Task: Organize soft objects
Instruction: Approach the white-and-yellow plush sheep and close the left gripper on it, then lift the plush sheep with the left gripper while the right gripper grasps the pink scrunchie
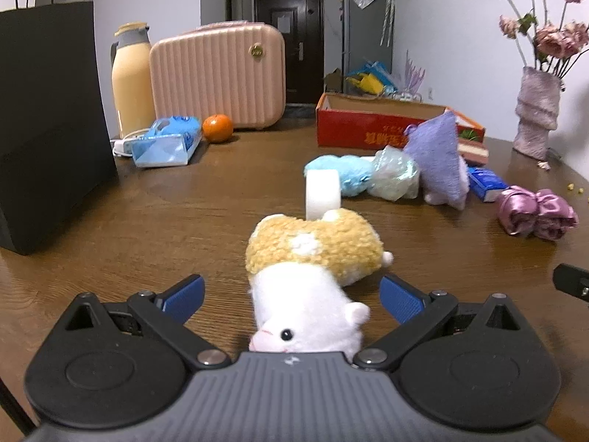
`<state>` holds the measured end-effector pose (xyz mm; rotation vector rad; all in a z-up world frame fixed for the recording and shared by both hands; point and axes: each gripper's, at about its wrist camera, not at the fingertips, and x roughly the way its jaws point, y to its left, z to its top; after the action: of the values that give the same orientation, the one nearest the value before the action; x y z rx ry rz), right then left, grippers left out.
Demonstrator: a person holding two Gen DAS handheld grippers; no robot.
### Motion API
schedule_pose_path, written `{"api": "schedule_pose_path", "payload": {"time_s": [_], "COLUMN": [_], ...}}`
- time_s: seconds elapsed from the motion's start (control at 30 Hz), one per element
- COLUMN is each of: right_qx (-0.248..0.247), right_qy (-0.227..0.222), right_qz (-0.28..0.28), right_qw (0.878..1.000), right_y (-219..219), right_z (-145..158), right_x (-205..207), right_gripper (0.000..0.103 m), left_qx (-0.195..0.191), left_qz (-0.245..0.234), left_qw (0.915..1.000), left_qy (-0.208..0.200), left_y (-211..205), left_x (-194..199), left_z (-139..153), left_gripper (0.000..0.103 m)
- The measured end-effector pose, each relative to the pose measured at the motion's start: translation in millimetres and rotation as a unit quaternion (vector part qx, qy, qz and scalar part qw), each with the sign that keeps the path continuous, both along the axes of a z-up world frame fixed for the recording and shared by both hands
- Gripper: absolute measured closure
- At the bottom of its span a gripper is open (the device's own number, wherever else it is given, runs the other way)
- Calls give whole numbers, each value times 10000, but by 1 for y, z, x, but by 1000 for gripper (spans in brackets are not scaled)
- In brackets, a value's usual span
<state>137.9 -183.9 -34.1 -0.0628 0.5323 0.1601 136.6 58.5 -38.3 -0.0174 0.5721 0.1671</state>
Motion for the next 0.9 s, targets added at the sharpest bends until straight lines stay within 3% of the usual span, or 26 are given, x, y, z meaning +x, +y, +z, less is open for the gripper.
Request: {"api": "schedule_pose_path", "payload": {"time_s": [0.13,0.33,0.4,0.43,0.53,0.9], "right_qx": [-29,-116,-149,-164,-209,-352], "right_qy": [38,64,75,80,80,47], "right_qz": [-10,-33,-36,-33,-6,2], "right_qw": [10000,9999,9999,9998,9997,9994], "right_y": [1,0,0,-1,-3,-14], "right_z": [-2,-2,-2,-2,-1,3], "right_x": [9,20,23,25,28,41], "right_gripper": [0,0,0,0,0,0], "left_qx": [32,-42,-76,-113,-268,-435], "left_qz": [80,115,133,131,86,26], "left_qw": [9998,9990,9985,9981,9968,9978], "left_qy": [160,425,533,586,748,490], "left_y": [4,7,8,8,11,11], "left_x": [12,28,32,34,39,33], "left_z": [-5,-12,-15,-16,-20,-10], "left_gripper": [0,16,38,44,46,48]}}
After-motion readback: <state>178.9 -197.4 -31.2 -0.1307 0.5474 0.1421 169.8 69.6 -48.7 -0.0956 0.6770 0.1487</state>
